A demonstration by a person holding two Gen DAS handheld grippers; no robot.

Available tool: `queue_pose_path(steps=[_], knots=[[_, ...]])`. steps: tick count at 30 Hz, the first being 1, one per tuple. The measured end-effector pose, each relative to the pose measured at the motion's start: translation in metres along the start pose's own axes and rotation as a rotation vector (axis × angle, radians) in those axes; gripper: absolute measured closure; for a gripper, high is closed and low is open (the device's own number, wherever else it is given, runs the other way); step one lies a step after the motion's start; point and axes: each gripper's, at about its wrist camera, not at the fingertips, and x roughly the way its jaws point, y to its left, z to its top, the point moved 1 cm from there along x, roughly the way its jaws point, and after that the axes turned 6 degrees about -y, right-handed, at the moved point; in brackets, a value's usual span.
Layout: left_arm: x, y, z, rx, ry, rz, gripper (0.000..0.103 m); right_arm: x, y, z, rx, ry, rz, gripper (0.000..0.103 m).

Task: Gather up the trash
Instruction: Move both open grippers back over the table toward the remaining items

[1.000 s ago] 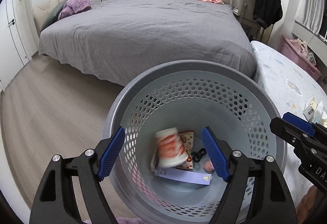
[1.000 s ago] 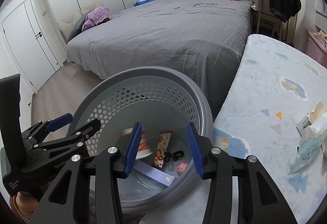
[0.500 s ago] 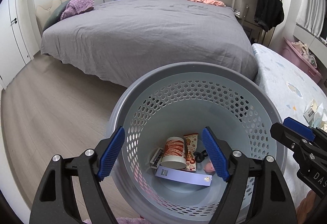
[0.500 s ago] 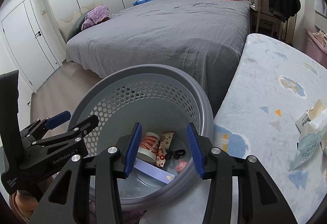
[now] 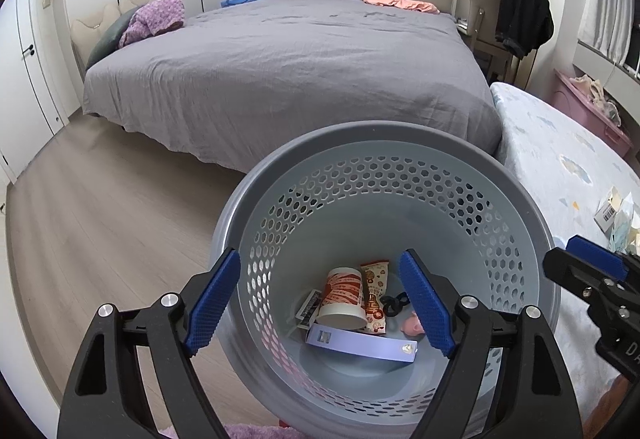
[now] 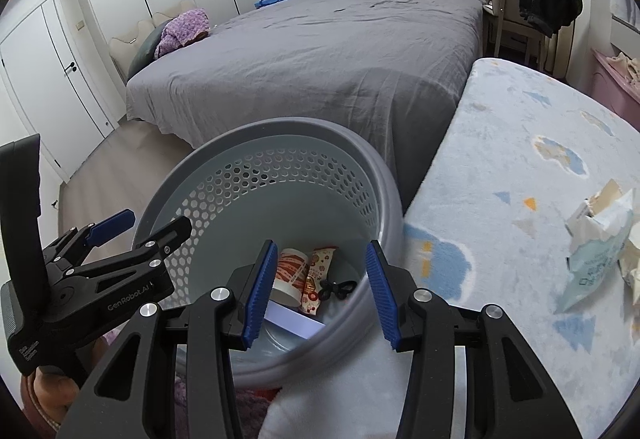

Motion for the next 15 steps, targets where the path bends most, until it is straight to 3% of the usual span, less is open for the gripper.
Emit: queue_pose_path(steps=[8, 15], knots=[[-0.012, -0.015, -0.001, 0.009, 0.022, -0.042, 0.023, -0.033, -0.019, 0.002, 0.023, -0.032, -0.039, 0.056], [-0.044, -0.049, 0.007, 0.042, -0.003, -0.089, 0.023, -0.072, -0.04, -0.003, 0.065, -0.079, -0.055, 0.056]])
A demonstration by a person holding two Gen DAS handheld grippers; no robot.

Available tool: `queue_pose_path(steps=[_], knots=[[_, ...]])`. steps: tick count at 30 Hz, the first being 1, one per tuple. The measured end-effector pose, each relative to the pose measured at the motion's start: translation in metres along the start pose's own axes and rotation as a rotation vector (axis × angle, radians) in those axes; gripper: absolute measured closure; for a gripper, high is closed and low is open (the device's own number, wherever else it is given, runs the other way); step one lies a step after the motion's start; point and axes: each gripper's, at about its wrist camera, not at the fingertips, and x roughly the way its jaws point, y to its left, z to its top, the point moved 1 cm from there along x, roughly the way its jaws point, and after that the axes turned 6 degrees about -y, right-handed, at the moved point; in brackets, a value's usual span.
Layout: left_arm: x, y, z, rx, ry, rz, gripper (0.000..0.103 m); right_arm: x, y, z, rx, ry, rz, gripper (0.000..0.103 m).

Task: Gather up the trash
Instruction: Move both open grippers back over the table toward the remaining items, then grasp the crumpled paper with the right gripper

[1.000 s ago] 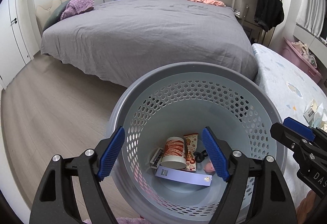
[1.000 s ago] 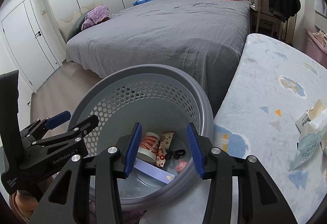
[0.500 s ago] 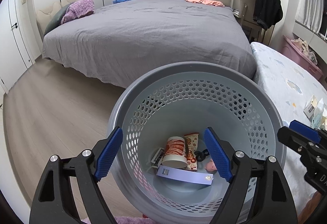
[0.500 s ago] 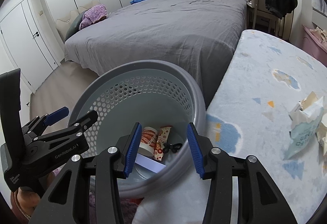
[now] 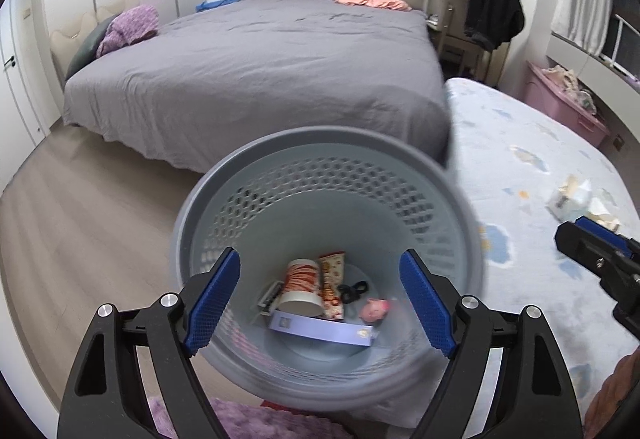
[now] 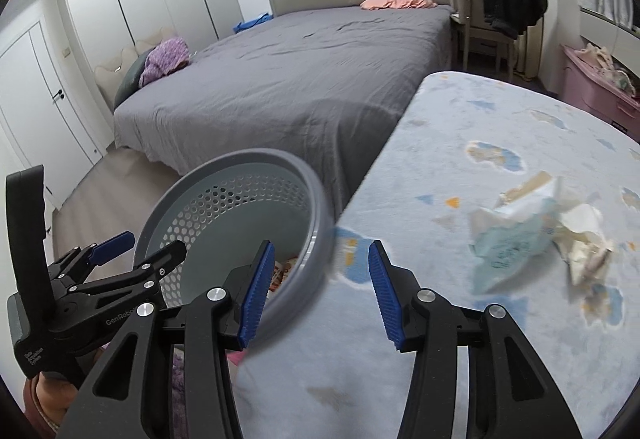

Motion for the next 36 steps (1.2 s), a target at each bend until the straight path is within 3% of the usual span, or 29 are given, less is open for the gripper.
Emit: queue_pose_path(steps=[12, 21, 29, 36], knots=[[-0.034, -0.075, 0.013, 0.061, -0.031, -0.091, 0.023, -0.055, -0.074, -0.022, 0.079, -0.006, -0.096, 0.055], [-0.034, -0.119, 0.008, 0.083, 0.002, -0.124, 0.023, -0.087, -0.147, -0.045, 0.165, 0.009, -0.201, 0.055], [-0.023, -0.152, 0.006, 0.107, 0.03, -0.137, 0.023, -0.095, -0.199, -0.055, 0.212, 0.025, -0.258, 0.055], [-0.012, -0.176, 0.007, 0.136, 0.051, -0.138, 0.023, -0.085, -0.217, -0.046, 0.212, 0.02, -0.242, 0.055]])
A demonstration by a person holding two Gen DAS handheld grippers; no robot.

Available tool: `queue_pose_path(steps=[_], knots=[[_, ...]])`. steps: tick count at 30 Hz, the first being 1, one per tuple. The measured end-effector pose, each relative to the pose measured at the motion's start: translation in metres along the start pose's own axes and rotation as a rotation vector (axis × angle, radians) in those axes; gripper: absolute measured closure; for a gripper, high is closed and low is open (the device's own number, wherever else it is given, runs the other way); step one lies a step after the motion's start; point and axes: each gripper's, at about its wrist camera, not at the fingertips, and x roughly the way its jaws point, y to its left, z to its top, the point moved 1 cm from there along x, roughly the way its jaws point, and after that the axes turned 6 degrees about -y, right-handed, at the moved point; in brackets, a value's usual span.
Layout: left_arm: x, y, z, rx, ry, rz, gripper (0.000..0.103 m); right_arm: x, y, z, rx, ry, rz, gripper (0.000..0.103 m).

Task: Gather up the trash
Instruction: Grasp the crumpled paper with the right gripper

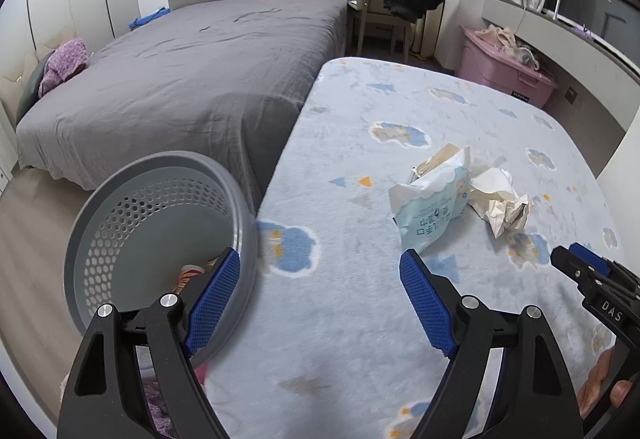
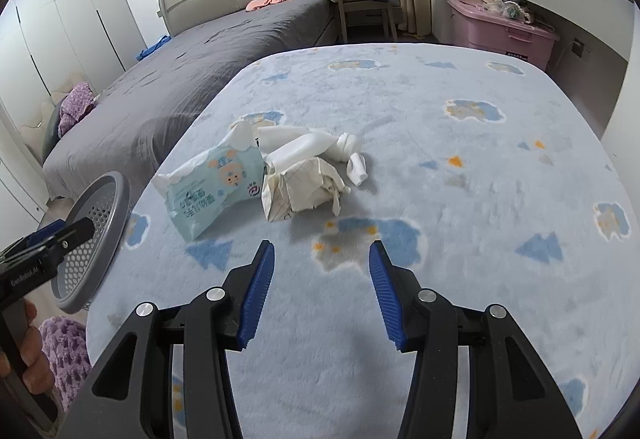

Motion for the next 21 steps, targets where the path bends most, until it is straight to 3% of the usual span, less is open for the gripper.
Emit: queue_pose_path(steps=[14, 21], knots=[[0.019, -0.01, 0.002, 0.007, 0.018, 0.023, 0.021, 0.049, 0.014, 0.025, -0.062, 0.007, 0.063, 0.046], [0.024, -0.01, 0.006, -0.008, 0.011, 0.031, 0.015, 0.066, 0.019, 0.029, -0.087, 0.027, 0.042, 0.039]])
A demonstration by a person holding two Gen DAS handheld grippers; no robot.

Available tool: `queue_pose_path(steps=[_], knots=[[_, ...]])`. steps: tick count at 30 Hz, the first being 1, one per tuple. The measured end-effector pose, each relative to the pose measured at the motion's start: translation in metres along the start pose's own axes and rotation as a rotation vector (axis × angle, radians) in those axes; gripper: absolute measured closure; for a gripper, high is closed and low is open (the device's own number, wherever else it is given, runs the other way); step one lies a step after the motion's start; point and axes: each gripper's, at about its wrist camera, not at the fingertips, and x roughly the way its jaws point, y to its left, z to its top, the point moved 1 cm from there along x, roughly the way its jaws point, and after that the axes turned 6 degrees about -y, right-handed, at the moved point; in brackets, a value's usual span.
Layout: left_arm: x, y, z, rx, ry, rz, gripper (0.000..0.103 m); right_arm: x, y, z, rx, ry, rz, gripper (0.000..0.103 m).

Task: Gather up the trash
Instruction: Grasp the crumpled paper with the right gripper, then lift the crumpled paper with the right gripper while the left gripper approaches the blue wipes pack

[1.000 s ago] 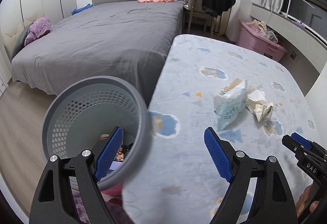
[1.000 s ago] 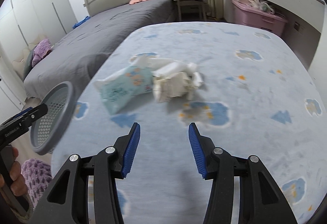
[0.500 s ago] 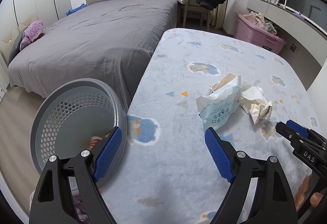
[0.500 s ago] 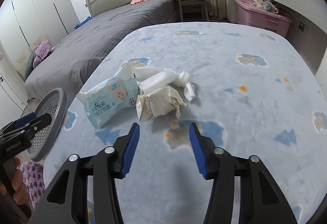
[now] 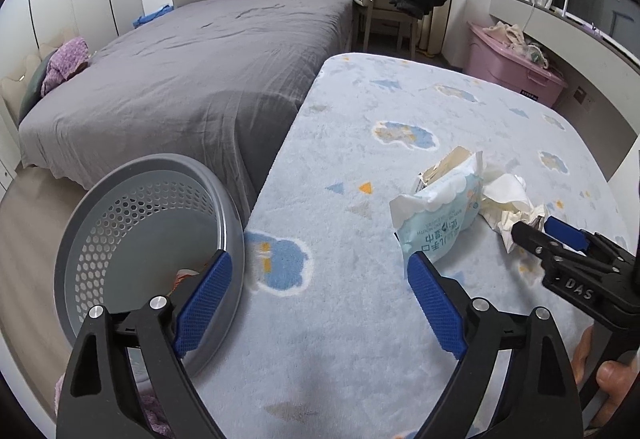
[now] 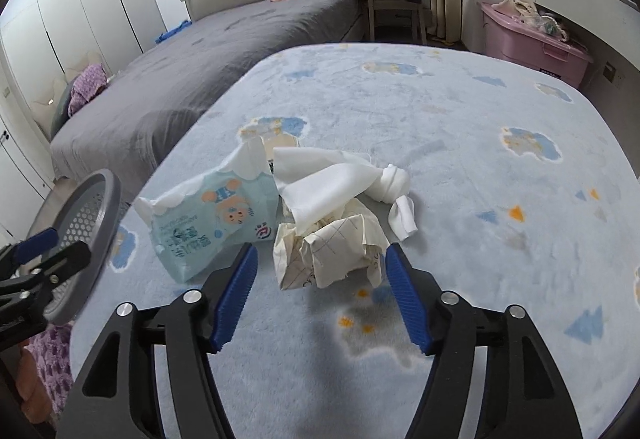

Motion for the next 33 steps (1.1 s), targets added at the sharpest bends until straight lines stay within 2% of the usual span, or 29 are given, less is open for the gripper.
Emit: queue_pose_path(steps=[13, 14, 16, 22, 33], knots=[[0.001, -0.001, -0.001, 0.004, 0.006, -0.003, 0.014, 0.019, 0.001, 0.004, -0.026, -0.005, -0.091, 0.04], [0.001, -0.001, -0.001, 0.005, 0.006, -0.004, 0.014, 0.019, 0.001, 0.003, -0.028, -0.005, -0.094, 0.041], [0.0, -0.002, 0.0, 0.006, 0.005, -0.006, 0.014, 0.018, -0.001, 0.002, -0.026, -0.008, -0.098, 0.05], [-0.003, -0.005, 0.0, 0.008, 0.004, -0.012, 0.014, 0.008, -0.006, -0.003, 0.0, -0.012, -0.066, 0.059], [0.003, -0.024, -0.009, 0.048, 0.036, -0.054, 0.014, -0.036, -0.036, -0.023, 0.129, -0.047, -0.059, 0.059]])
